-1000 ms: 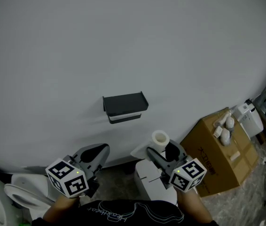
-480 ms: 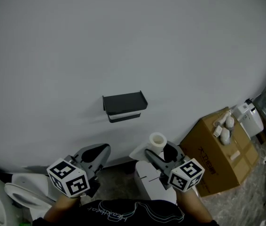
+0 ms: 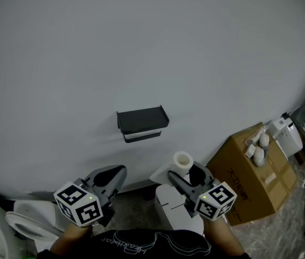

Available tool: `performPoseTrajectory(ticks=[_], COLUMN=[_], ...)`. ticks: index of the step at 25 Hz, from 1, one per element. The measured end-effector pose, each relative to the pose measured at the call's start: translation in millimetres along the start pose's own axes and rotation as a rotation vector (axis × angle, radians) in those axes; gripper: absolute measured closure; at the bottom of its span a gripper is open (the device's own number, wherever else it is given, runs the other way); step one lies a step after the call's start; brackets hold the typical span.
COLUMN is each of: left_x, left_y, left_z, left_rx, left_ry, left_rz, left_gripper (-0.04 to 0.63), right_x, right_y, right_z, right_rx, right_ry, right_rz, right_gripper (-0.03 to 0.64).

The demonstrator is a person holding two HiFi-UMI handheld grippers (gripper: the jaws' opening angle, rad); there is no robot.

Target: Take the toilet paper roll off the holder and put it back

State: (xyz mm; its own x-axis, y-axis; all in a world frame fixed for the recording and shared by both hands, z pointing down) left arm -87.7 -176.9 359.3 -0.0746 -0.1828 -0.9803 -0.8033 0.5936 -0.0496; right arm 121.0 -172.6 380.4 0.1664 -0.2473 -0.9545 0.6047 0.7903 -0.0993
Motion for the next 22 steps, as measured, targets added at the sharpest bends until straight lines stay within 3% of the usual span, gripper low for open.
performPoseTrajectory(ticks=[22], left_x=[18], left_y=[-20], left_z=[-26], left_rx=[-0.004], left_ry=[-0.042], left_rz=[0.017], left_gripper=[0.591], right_x=[81], right_y=[-35], right_z=[14], right_rx=[0.031], right_ry=[0.143], right_rz=[0.111], right_gripper=[0.342])
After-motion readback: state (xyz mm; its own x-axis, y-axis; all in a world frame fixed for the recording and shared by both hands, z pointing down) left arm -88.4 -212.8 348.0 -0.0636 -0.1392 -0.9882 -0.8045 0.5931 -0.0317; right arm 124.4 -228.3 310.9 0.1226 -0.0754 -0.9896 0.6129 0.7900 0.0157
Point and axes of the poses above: the fingertips, and each gripper's own axes: y backward along the fingers, z to its right, x out of its top, the point moved 4 cm from there along y, backward along the fingers, and after that the axes turned 9 degrees about -y, right-handed, at the moved point
